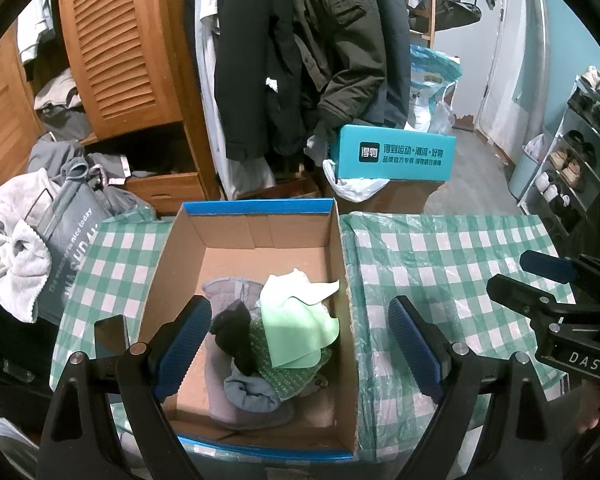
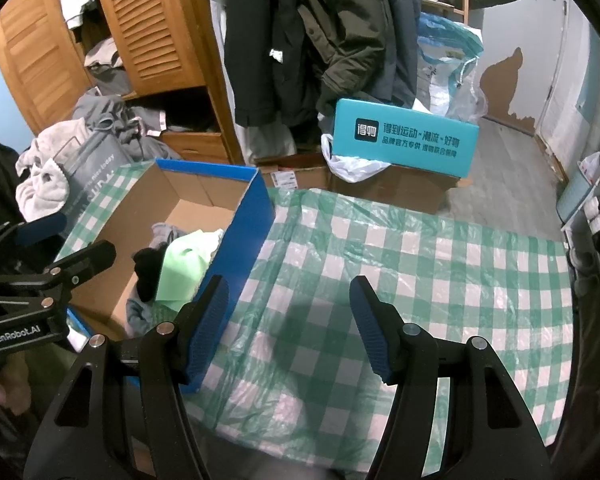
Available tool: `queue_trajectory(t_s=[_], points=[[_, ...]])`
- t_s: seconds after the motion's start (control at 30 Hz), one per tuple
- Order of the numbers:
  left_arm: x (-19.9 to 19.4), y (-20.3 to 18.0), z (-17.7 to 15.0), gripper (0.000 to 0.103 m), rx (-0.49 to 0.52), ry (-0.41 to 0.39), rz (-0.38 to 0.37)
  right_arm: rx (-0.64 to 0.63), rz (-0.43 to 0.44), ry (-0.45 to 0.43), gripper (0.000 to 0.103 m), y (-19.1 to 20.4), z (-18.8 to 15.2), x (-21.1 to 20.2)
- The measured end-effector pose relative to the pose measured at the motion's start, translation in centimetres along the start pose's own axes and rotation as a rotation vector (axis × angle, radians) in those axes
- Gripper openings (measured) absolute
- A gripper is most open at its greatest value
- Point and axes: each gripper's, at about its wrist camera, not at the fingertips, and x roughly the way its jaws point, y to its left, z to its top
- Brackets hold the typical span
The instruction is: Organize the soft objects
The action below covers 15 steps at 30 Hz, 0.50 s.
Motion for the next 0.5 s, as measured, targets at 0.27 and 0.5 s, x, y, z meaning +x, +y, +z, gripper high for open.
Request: queue_trajectory(t_s=[0.27, 0.5], points=[[-0.30, -0.23, 0.13, 0.091, 0.013, -0.013, 0.002, -0.001, 0.003, 0.004, 0.062, 0.09, -0.05, 0.03], [-0.83, -0.64, 0.12, 0.091, 0.022, -0.029, -0.005, -0.003, 0.005, 0.007, 0.062, 0.40, -0.22, -0.02]])
